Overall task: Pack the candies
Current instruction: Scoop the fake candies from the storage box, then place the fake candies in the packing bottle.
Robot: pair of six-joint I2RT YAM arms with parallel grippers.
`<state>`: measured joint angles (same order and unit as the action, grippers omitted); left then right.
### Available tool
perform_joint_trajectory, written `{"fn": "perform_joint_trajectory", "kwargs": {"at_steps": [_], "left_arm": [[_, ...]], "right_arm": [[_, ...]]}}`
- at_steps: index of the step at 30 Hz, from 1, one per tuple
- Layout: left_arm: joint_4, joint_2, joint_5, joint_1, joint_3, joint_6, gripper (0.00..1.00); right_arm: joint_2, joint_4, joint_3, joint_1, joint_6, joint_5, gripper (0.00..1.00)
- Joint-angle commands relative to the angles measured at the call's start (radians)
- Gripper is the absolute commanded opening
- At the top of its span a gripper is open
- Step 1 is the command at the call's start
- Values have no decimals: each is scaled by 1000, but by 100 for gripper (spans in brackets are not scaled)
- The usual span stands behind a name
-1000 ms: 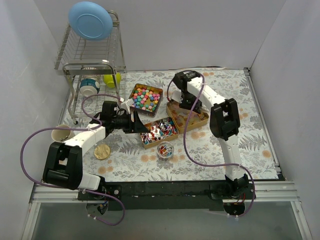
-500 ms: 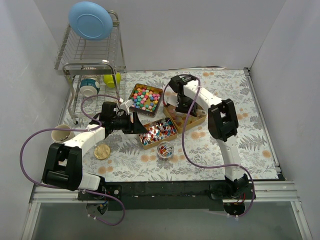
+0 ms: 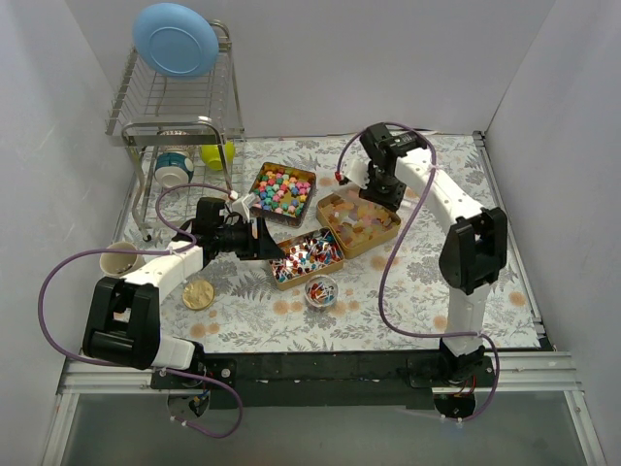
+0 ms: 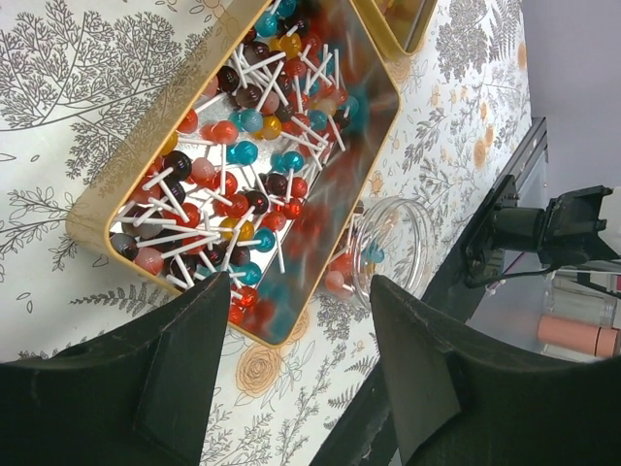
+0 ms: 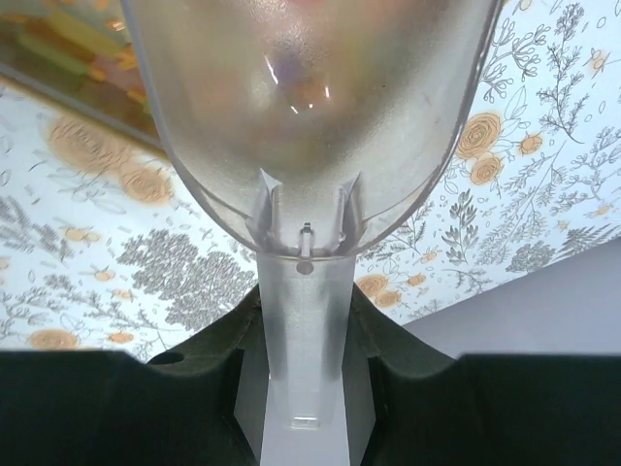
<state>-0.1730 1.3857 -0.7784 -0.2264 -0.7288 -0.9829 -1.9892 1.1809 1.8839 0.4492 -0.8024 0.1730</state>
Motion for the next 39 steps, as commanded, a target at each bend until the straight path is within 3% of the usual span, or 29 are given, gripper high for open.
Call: {"fn": "perform_joint_trajectory", "kwargs": {"at_steps": [1, 10, 17, 24, 30, 39], "left_arm": [[-11, -25, -2, 4, -24, 38, 59], [-14, -83, 40, 10, 3, 65, 59], [-19, -134, 67, 12, 26, 96, 59], [-8, -180, 91, 15, 40, 116, 60], [6, -212, 90, 21, 39, 110, 61], [4, -237, 22, 27, 35, 115, 61]], "right_arm": [[134, -12, -119, 64, -98, -24, 1], [349, 14, -341, 256, -242, 170, 1], [362, 91, -411, 408, -316, 412, 1], [368, 126, -465, 572, -356, 549, 1], [368, 128, -517, 652, -360, 626, 1], [360, 128, -511, 678, -334, 678, 1]]}}
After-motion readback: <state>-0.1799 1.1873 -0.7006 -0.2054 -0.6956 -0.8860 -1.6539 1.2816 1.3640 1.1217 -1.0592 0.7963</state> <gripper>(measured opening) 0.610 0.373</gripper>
